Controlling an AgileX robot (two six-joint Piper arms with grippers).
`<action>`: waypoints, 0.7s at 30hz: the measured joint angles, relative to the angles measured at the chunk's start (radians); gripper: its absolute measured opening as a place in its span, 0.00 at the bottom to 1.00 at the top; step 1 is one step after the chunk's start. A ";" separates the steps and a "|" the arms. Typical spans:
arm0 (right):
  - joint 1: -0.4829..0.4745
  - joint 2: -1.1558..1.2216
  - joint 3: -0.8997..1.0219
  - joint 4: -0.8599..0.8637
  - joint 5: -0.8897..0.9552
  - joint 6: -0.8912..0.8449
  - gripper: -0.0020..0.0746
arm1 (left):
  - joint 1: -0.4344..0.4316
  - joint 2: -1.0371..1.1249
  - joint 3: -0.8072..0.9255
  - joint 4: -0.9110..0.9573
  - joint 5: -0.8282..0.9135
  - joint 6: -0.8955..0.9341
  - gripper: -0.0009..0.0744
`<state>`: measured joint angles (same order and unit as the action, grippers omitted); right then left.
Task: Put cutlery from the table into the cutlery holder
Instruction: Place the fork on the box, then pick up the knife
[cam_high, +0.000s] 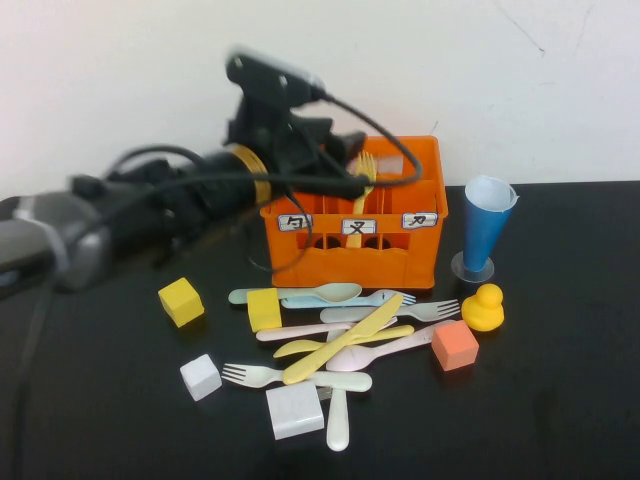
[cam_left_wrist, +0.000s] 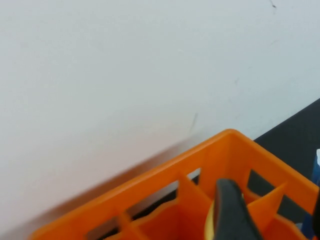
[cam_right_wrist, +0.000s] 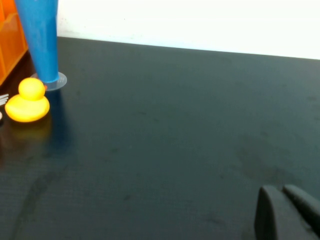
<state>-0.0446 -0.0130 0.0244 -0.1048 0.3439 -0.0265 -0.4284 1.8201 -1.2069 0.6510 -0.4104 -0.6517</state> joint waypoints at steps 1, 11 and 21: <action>0.000 0.000 0.000 0.000 0.000 0.000 0.02 | 0.000 -0.031 0.000 0.053 0.044 -0.045 0.41; 0.000 0.000 0.000 0.000 0.000 0.000 0.02 | 0.000 -0.345 0.106 0.115 0.391 -0.152 0.03; 0.000 0.000 0.000 0.000 0.000 0.000 0.02 | -0.017 -0.363 0.132 -0.702 1.042 0.994 0.01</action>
<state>-0.0446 -0.0130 0.0244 -0.1048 0.3439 -0.0265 -0.4454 1.4569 -1.0746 -0.0506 0.6317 0.3428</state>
